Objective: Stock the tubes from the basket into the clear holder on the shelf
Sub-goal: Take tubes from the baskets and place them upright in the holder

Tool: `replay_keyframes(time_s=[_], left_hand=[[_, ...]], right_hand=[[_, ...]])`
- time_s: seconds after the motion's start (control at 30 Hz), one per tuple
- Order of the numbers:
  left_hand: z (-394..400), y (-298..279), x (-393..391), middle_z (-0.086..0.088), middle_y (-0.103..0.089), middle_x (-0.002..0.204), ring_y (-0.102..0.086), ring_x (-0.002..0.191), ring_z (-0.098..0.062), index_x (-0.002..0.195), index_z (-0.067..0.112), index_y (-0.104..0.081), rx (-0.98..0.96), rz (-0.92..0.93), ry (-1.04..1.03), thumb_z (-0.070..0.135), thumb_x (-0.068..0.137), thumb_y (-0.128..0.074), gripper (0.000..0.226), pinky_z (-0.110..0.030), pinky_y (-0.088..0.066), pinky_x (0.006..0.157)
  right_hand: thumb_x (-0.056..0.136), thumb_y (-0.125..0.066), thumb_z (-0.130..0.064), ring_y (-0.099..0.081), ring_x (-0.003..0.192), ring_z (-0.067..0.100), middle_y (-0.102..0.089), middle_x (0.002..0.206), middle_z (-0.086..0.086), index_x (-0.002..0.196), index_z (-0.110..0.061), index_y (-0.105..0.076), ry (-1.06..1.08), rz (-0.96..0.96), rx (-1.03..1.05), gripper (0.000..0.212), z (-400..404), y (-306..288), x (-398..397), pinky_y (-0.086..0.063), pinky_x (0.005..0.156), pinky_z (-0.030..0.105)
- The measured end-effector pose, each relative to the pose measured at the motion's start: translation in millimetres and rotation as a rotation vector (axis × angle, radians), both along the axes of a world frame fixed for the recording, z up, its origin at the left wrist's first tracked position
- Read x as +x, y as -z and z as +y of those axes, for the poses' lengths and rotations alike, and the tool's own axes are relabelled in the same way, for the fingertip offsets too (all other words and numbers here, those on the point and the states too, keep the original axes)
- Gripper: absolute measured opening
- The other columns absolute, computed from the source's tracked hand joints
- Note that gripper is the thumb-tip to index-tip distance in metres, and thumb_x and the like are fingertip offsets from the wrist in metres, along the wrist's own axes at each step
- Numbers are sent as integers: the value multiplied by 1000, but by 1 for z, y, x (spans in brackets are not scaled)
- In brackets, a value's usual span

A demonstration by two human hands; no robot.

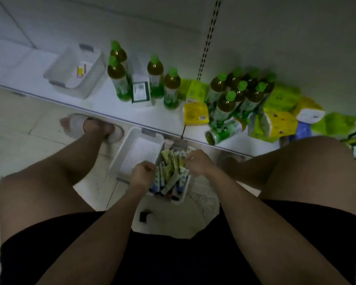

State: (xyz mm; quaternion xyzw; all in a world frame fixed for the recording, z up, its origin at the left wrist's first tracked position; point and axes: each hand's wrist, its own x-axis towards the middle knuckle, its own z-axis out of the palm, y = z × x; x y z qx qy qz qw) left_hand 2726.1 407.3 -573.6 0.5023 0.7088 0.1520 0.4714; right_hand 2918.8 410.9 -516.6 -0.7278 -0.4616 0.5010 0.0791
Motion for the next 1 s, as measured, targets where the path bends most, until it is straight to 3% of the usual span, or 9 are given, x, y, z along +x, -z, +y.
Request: replay_keyframes(time_s=[0.17,0.2,0.27,0.37,0.43,0.63,0.8,0.9,1.0], left_hand=[[11,41,5,-20,-66,111,-63,101,-35,111,0,-67,-136,89,104,4,94,-52,22,-43,-53,90],[15,49,6,-20,-66,112,-63,102,-35,113,1,-66,-150,113,111,6,95,-52,24,-43,-53,90],[21,63,8,-18,-67,109,-65,98,-31,112,0,-65,-200,195,178,7,94,-53,23,-40,-55,85],[20,78,16,-15,-67,106,-62,90,-26,108,2,-64,-216,292,294,12,94,-52,21,-28,-47,72],[17,88,25,-15,-66,106,-62,98,-29,110,2,-63,-196,298,291,18,96,-50,25,-29,-44,76],[10,102,31,-21,-56,122,-55,111,-34,124,0,-56,-158,329,291,15,97,-46,33,-39,-49,94],[-1,100,31,-18,-62,118,-58,109,-36,123,4,-51,-102,297,385,23,96,-53,33,-43,-49,90],[2,95,28,-16,-63,117,-59,108,-35,124,11,-52,-72,231,356,25,96,-51,31,-42,-50,89],[9,87,28,-14,-65,116,-60,107,-33,124,15,-54,-63,131,306,24,93,-55,32,-42,-51,89]], right_hand=[[91,-50,-12,-61,67,27,-61,79,12,80,-8,-62,-28,-100,-126,17,-1,70,11,-53,64,37],[92,-51,-11,-59,70,26,-58,84,11,90,-7,-61,-34,-112,-136,11,2,80,12,-53,70,38],[93,-54,-9,-54,69,23,-56,90,10,116,-4,-57,3,-84,-117,23,4,99,14,-51,71,35],[93,-58,-13,-59,86,27,-61,113,14,129,-9,-52,-21,-43,-105,38,6,116,9,-50,75,38],[94,-56,-16,-59,103,32,-58,123,15,133,-11,-50,-91,-76,-141,40,6,127,4,-48,78,38],[91,-58,-10,-60,90,29,-64,100,15,106,-2,-65,-119,-191,-129,18,12,137,4,-38,67,28],[92,-56,-6,-52,76,22,-54,80,10,81,-5,-58,-118,-185,-106,11,16,137,7,-37,64,26],[91,-55,-2,-50,78,21,-53,77,11,81,1,-60,-139,-185,-88,12,13,132,8,-36,63,27],[91,-52,0,-54,83,28,-59,92,24,93,11,-62,-80,-144,-45,15,13,123,8,-45,72,40]])
